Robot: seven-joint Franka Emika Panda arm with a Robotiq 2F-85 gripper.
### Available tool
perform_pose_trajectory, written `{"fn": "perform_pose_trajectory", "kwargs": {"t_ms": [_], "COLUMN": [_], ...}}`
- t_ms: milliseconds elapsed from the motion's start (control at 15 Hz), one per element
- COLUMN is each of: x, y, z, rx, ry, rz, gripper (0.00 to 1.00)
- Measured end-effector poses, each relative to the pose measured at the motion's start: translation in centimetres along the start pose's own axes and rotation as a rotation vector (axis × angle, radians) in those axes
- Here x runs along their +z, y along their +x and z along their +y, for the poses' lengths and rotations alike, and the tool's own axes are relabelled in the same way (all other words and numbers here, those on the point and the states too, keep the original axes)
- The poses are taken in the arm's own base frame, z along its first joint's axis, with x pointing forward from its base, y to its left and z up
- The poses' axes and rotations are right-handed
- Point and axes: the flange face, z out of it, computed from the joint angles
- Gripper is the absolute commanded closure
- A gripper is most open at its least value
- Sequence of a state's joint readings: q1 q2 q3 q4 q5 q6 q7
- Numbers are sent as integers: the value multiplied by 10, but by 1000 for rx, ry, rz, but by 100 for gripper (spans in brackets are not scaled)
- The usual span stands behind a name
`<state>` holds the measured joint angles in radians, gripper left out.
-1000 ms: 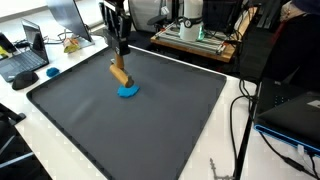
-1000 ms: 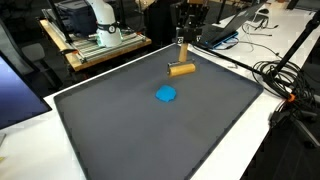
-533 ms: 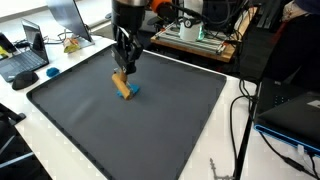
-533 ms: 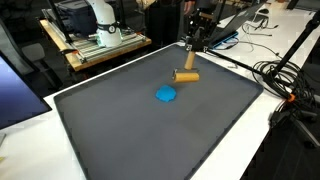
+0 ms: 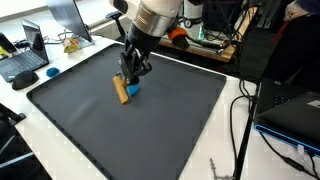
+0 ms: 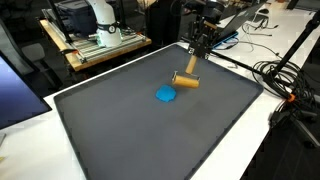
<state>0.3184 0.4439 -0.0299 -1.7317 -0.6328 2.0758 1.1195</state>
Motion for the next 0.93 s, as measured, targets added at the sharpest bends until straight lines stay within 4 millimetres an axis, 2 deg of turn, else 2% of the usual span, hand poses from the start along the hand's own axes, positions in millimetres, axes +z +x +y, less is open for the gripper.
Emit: {"fn": "perform_pose_trajectory", "kwargs": {"t_ms": [267, 533, 733, 933], "x": [7, 6, 2, -5], "y": [-4, 2, 17, 39], "z": [-12, -7, 7, 36], "rx": [33, 31, 3, -56], "ry": [-49, -83, -65, 11], "rz": [0, -17, -43, -112], "gripper": [78, 78, 78, 78]}}
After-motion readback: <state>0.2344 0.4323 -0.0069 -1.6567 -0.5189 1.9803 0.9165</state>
